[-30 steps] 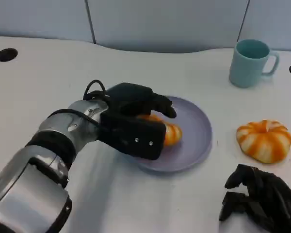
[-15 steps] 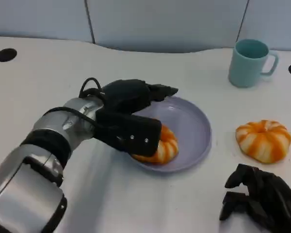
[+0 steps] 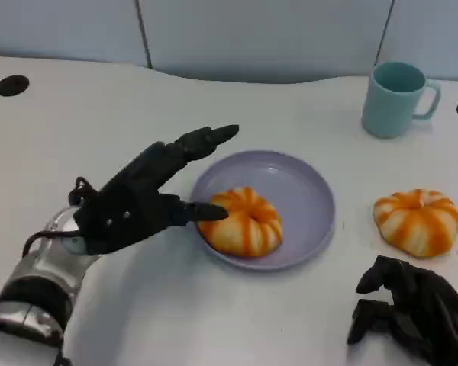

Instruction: Grasp the bread from the table and place it into the plate.

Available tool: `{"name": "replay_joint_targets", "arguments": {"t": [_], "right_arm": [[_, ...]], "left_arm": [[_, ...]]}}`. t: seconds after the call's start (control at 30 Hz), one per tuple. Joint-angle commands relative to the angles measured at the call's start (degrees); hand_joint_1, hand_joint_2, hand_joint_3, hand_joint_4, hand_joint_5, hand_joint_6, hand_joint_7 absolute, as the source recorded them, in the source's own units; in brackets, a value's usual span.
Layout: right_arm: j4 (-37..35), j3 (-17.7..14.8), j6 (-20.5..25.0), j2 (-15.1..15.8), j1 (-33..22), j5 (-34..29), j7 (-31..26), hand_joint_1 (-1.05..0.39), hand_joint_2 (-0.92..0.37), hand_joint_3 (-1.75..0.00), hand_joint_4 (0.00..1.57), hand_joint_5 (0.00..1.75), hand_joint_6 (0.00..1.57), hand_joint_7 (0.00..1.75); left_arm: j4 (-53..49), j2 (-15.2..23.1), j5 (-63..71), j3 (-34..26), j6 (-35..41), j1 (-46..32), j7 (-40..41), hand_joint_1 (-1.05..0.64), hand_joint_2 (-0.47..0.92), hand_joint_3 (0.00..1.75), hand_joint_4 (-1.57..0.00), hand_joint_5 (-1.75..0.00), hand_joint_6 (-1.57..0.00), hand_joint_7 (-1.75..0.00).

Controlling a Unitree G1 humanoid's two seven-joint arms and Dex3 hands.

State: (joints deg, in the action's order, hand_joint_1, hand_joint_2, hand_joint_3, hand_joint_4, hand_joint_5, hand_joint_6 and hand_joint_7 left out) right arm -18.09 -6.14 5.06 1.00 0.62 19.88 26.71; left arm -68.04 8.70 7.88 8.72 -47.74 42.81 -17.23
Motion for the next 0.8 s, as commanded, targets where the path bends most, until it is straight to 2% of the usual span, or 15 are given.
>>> {"name": "replay_joint_targets", "arguments": {"t": [0.03, 0.17, 0.23, 0.33, 0.37, 0.47, 0.53, 0.6, 0.7, 0.8], "right_arm": [[-0.47, -0.86, 0.01, 1.00, -0.33, 0.23, 0.09, -0.43, -0.92, -0.40, 1.25, 1.06, 1.14, 0.99], [-0.75, -0.82, -0.13, 1.04, -0.16, 0.13, 0.27, -0.42, -0.92, -0.40, 1.25, 1.05, 1.15, 0.98], [-0.88, -0.65, -0.44, 1.09, -0.09, -0.15, 0.36, -0.42, -0.92, -0.41, 1.25, 1.05, 1.15, 0.98], [-0.90, -0.57, -0.35, 1.03, 0.04, -0.34, 0.12, -0.42, -0.92, -0.41, 1.25, 1.05, 1.15, 0.98], [-1.03, -0.57, -0.48, 1.04, 0.10, -0.34, 0.23, -0.43, -0.92, -0.41, 1.25, 1.05, 1.15, 0.98], [-1.01, -0.47, -0.65, 0.99, 0.20, -0.57, -0.04, -0.43, -0.92, -0.40, 1.25, 1.05, 1.15, 0.98], [-1.23, -0.46, -1.00, 0.94, 0.38, -0.41, 0.35, -0.43, -0.92, -0.40, 1.25, 1.05, 1.15, 0.98], [-1.49, -0.63, -0.78, 0.89, 0.66, 0.10, 0.70, -0.43, -0.92, -0.40, 1.26, 1.05, 1.15, 0.98], [-1.54, -0.60, -0.70, 0.75, 0.84, -0.11, 0.16, -0.44, -0.92, -0.39, 1.28, 1.04, 1.16, 0.98], [-1.43, -0.26, -1.37, 0.81, 0.65, -0.69, 0.05, -0.44, -0.92, -0.41, 1.28, 1.03, 1.17, 0.97]], "left_arm": [[5.63, -3.63, -12.14, -7.36, 0.51, -5.98, -7.71, -0.61, 0.92, 0.09, -0.42, -0.48, -0.40, -0.11], [11.83, -6.36, -19.70, -11.45, 4.24, -11.35, -11.82, -0.56, 0.92, 0.12, -0.56, -0.60, -0.55, -0.11], [16.48, -8.57, -25.02, -13.57, 8.78, -14.87, -14.34, -0.54, 0.92, 0.13, -0.59, -0.70, -0.63, -0.11], [26.05, -11.19, -33.36, -15.98, 20.99, -20.23, -16.38, -0.52, 0.92, 0.12, -0.64, -0.81, -0.75, -0.14], [29.66, -11.67, -35.26, -16.38, 25.26, -22.08, -15.90, -0.50, 0.92, 0.13, -0.69, -0.85, -0.82, -0.17], [40.94, -12.17, -37.88, -16.38, 36.48, -28.35, -12.14, -0.47, 0.92, 0.18, -0.75, -1.01, -0.90, -0.26], [47.21, -12.36, -37.94, -16.08, 41.01, -32.24, -10.12, -0.47, 0.92, 0.19, -0.71, -1.20, -0.84, -0.47], [52.35, -12.57, -38.31, -15.82, 44.51, -35.78, -9.13, -0.46, 0.92, 0.23, -0.65, -1.36, -0.68, -0.82], [56.69, -12.20, -38.60, -15.51, 48.19, -39.26, -8.83, -0.46, 0.92, 0.25, -0.65, -1.41, -0.61, -0.94], [59.36, -12.01, -38.33, -15.59, 51.64, -42.99, -7.50, -0.47, 0.92, 0.20, -0.71, -1.41, -0.64, -0.95]]}}
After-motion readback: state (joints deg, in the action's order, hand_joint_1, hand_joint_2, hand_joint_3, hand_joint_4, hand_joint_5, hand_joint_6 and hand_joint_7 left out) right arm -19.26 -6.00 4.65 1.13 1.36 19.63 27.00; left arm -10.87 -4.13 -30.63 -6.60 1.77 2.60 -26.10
